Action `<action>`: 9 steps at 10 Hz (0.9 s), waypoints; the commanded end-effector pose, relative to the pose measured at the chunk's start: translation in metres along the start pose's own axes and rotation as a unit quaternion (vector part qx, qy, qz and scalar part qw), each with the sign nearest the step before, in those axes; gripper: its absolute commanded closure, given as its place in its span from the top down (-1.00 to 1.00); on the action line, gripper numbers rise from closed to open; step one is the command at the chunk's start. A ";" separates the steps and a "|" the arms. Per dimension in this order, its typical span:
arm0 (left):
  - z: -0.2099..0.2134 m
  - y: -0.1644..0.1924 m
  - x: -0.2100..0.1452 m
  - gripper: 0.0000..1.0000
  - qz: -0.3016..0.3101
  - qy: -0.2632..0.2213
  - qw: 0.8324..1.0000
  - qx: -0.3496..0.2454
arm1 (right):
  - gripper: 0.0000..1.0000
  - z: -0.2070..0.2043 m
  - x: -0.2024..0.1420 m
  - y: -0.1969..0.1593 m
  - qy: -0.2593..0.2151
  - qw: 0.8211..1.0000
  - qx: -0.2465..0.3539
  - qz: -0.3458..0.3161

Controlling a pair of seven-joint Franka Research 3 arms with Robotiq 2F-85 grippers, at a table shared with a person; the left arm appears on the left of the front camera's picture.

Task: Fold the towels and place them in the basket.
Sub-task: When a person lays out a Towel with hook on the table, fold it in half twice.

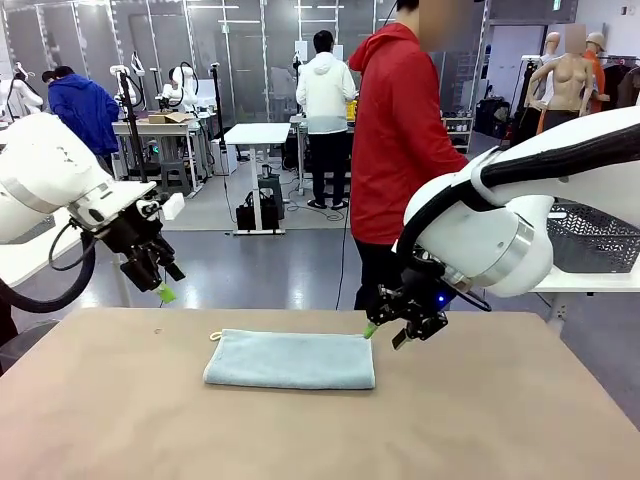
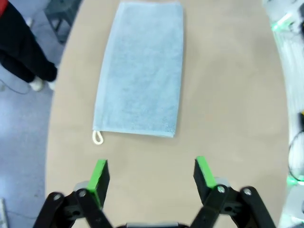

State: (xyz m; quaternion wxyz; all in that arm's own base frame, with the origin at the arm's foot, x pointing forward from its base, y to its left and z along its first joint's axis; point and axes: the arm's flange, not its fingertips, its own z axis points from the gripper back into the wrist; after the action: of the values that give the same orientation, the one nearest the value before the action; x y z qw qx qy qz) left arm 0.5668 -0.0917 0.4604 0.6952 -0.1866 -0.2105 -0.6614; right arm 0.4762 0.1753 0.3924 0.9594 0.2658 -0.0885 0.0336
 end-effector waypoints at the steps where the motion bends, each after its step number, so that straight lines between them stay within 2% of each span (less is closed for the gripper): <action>1: 0.010 0.009 -0.020 0.79 -0.009 -0.062 0.998 -0.023 | 0.32 0.000 -0.001 -0.003 -0.001 1.000 -0.009 0.003; 5: 0.012 0.004 -0.052 0.79 0.011 -0.158 0.987 -0.005 | 0.32 0.000 -0.001 -0.003 -0.001 1.000 -0.009 0.003; 9: 0.006 0.001 -0.069 0.79 -0.004 -0.220 0.976 -0.008 | 0.32 0.000 -0.001 -0.003 -0.001 1.000 -0.009 0.003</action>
State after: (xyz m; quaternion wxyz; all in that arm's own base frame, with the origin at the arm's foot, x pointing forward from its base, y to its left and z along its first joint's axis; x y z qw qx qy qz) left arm 0.5670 -0.0374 0.4325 0.6463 -0.3107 -0.3426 -0.6069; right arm 0.4758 0.1749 0.3920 0.9599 0.2638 -0.0878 0.0354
